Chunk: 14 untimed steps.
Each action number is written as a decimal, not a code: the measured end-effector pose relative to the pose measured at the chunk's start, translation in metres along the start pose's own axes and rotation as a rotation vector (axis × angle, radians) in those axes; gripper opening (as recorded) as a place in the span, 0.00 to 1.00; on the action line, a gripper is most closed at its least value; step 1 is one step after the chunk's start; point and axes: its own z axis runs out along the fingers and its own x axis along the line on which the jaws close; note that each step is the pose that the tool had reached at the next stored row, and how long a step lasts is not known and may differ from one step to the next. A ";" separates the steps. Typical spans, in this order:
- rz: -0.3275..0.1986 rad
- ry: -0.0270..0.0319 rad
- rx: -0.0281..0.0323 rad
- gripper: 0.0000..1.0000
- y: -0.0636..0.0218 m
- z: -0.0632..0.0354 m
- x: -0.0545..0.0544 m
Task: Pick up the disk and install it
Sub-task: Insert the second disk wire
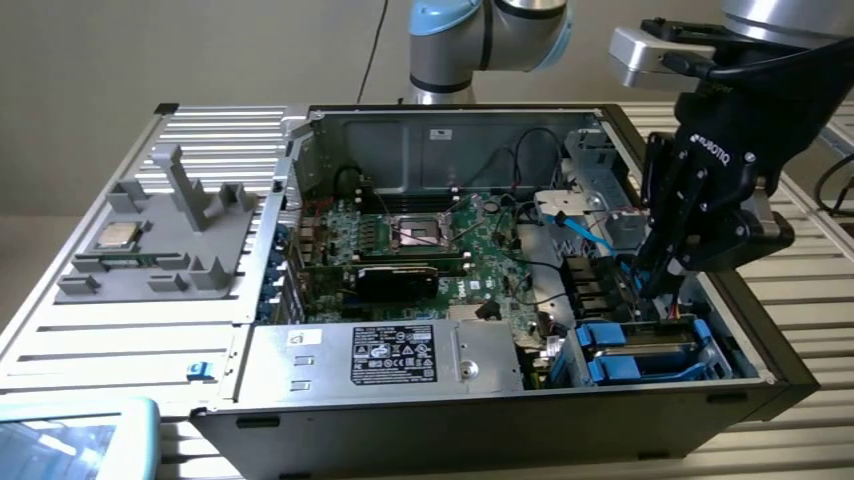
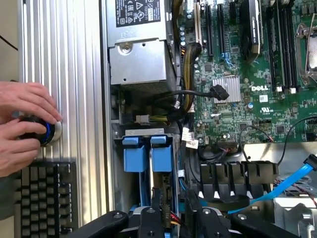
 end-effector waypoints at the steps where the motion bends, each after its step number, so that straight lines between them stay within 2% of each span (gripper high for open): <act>1: -0.001 -0.0010 -0.0057 0.31 0.0000 0.0005 0.000; 3: -0.002 -0.0049 -0.0171 0.31 -0.0002 0.0017 0.001; 4: -0.003 -0.0090 -0.0200 0.31 -0.0006 0.0025 0.001; 10: -0.005 -0.0303 -0.0264 0.31 -0.0048 0.0088 0.001; 12: -0.005 -0.0363 -0.0317 0.31 -0.0052 0.0102 0.001; 14: -0.006 -0.0453 -0.0376 0.31 -0.0053 0.0117 0.002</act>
